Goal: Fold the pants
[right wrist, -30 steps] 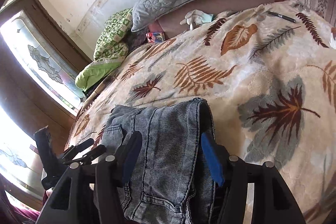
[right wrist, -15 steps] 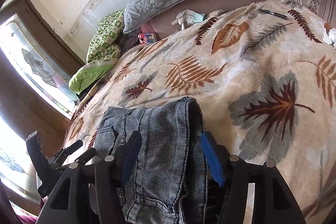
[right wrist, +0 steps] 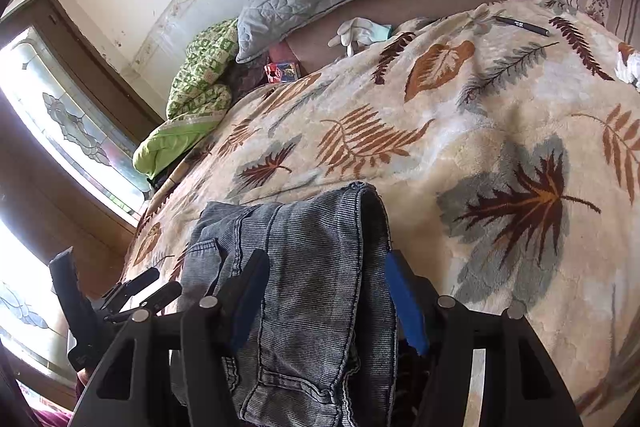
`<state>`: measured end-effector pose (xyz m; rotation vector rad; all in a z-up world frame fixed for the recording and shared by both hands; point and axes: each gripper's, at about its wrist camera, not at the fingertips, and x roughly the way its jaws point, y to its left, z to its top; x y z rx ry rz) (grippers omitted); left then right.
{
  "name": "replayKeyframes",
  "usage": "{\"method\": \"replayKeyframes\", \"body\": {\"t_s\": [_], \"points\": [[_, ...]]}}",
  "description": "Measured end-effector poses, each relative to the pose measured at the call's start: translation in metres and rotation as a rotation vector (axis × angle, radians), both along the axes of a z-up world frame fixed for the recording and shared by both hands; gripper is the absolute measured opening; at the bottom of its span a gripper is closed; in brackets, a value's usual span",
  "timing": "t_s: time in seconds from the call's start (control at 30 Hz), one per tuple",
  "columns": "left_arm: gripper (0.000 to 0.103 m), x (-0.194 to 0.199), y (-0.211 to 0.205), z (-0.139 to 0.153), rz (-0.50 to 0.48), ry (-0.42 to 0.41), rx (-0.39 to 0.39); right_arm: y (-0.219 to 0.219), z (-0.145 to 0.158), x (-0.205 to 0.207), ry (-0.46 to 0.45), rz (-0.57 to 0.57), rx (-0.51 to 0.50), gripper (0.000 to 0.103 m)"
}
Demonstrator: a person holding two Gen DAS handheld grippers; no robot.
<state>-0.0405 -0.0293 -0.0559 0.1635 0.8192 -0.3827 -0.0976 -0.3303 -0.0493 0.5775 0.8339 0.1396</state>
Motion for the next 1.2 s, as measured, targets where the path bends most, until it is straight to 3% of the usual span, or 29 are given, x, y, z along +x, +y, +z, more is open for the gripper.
{"method": "replayKeyframes", "body": {"t_s": [0.17,0.3,0.4,0.5,0.6,0.67,0.73,0.8,0.93,1.1,1.2], "points": [[0.086,-0.007,-0.01,-0.001,-0.061,0.005,-0.007,0.004,0.005,-0.001,-0.032,0.017,-0.008,0.063],[0.086,-0.01,-0.026,0.001,-0.108,-0.021,0.046,0.013,0.012,0.001,-0.079,0.05,-0.026,0.063],[0.086,0.006,-0.034,0.016,-0.12,-0.022,0.041,0.015,0.017,0.017,-0.107,0.09,0.032,0.063],[0.086,0.035,-0.045,0.031,-0.101,-0.042,0.096,0.021,0.023,0.04,-0.124,0.143,0.05,0.063],[0.086,0.07,-0.055,0.022,-0.079,-0.005,0.138,0.026,0.018,0.065,-0.088,0.184,0.101,0.063],[0.086,0.087,-0.056,-0.001,-0.058,0.039,0.154,0.026,0.0,0.076,-0.027,0.201,0.163,0.063],[0.087,0.098,-0.052,-0.029,-0.032,0.085,0.207,0.023,-0.022,0.081,0.064,0.171,0.152,0.064],[0.087,0.105,-0.044,-0.033,-0.024,0.134,0.138,0.019,-0.039,0.084,0.136,0.138,0.143,0.064],[0.088,0.105,-0.042,-0.032,-0.019,0.139,0.121,0.018,-0.036,0.081,0.107,0.157,0.132,0.063],[0.088,0.089,-0.04,-0.009,-0.019,0.018,0.119,0.027,-0.017,0.072,0.028,0.174,0.019,0.063],[0.088,0.078,-0.034,0.003,-0.047,0.004,0.077,0.028,-0.005,0.061,-0.043,0.178,-0.013,0.063]]}}
